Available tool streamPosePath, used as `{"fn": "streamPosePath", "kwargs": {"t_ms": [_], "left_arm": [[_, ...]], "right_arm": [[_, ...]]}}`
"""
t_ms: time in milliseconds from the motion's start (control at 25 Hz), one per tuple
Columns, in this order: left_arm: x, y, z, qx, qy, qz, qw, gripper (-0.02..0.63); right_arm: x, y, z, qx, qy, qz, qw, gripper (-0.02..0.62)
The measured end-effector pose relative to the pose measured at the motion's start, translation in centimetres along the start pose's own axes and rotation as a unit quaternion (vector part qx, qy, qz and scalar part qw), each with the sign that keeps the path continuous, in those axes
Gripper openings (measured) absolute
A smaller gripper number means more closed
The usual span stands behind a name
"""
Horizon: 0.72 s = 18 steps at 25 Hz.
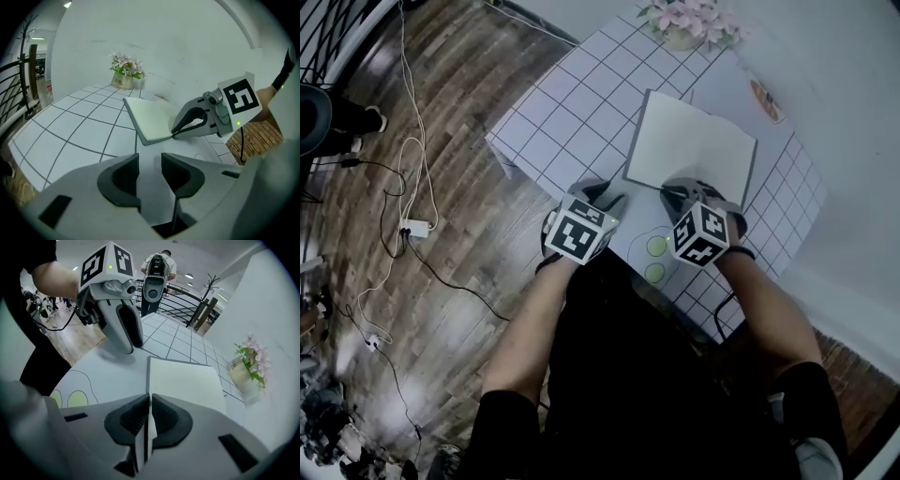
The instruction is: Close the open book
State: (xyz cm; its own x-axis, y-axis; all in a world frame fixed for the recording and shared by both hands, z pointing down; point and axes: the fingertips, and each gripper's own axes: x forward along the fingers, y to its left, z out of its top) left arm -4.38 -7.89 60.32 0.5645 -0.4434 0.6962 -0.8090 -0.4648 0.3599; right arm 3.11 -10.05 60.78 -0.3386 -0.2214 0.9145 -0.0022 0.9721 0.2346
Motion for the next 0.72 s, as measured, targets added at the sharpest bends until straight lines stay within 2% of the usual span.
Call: {"fn": "streamPosePath", "kwargs": {"t_ms": [280,720], "left_arm": [[1.9,-0.8,1.2,0.014,0.016,-0.011,0.9997,0.130],[2.4,-0.6,1.9,0.011,0.026,0.011,0.9995,0.130]], "right_arm": [[-0.7,-0.7,0.0,0.006,-0.021,-0.038,0.999,0.009],[-2.8,-2.6,-0.8,0.053,-0.050,-0.095,0.993,0.005]]}}
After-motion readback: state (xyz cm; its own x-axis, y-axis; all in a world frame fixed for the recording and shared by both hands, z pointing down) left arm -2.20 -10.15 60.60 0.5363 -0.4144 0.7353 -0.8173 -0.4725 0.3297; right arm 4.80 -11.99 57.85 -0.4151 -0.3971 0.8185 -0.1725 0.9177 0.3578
